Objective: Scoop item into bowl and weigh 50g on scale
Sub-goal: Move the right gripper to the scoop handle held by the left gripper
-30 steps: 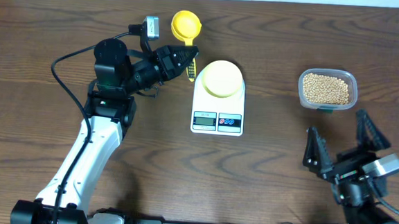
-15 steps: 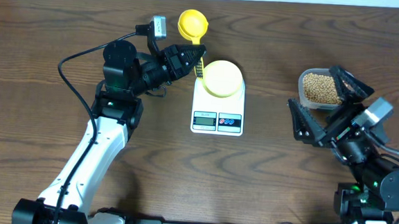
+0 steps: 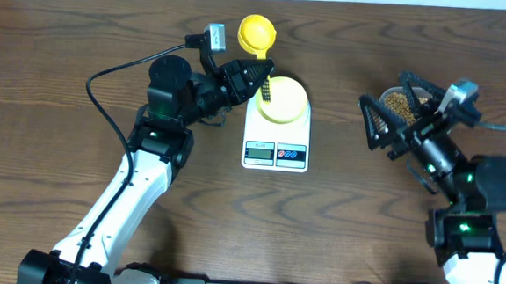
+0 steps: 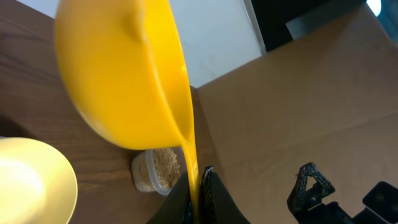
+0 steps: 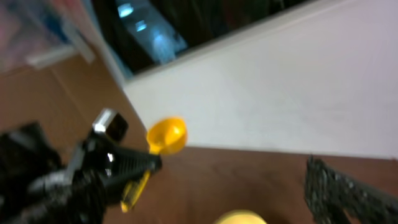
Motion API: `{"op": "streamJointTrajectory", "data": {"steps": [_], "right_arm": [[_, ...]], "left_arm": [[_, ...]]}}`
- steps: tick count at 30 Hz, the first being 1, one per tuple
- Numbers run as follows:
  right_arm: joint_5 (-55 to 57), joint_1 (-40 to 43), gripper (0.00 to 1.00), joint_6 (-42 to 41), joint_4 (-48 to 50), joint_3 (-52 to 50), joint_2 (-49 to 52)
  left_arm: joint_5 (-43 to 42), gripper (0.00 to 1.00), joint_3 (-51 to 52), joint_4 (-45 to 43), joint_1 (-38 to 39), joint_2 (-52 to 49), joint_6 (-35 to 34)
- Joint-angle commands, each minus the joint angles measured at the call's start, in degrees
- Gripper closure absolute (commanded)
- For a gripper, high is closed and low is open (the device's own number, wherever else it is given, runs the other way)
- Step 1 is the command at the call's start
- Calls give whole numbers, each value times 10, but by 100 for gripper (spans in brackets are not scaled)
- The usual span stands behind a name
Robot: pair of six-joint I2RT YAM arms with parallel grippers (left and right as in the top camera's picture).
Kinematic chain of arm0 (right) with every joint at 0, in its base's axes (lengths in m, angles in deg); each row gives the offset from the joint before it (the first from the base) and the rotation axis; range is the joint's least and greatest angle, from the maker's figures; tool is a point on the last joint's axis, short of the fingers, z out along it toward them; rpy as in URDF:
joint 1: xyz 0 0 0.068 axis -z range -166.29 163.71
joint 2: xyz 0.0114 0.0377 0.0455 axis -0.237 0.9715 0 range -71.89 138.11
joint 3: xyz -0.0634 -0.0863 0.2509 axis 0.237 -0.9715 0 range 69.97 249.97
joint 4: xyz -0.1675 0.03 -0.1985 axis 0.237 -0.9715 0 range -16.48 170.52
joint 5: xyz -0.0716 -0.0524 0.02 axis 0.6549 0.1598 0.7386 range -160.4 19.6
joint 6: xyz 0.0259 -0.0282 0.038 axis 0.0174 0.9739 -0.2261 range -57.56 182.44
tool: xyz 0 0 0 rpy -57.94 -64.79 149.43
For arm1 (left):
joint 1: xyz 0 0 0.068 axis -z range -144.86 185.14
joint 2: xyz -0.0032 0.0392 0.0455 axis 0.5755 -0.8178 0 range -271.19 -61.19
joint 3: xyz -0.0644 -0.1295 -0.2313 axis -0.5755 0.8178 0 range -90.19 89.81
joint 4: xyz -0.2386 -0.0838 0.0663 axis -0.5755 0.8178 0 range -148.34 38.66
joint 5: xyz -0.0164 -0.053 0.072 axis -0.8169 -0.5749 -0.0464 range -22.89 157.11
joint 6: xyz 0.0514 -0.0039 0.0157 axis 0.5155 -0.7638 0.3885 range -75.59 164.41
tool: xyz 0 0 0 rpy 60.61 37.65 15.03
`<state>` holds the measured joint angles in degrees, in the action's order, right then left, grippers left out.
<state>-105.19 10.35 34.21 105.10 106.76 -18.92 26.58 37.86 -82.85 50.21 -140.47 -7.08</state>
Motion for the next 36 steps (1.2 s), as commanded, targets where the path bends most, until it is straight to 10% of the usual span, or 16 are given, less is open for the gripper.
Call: {"op": "streamJointTrajectory", "data": {"steps": [1,36], "right_arm": [[1,-9,1,39,-61,56,12],[122,-178,1,-112,-36,63,101]], "left_arm": [[40,93,-3,-5,3,6,-3],[143,93,-3,-71,52,6,4]]}}
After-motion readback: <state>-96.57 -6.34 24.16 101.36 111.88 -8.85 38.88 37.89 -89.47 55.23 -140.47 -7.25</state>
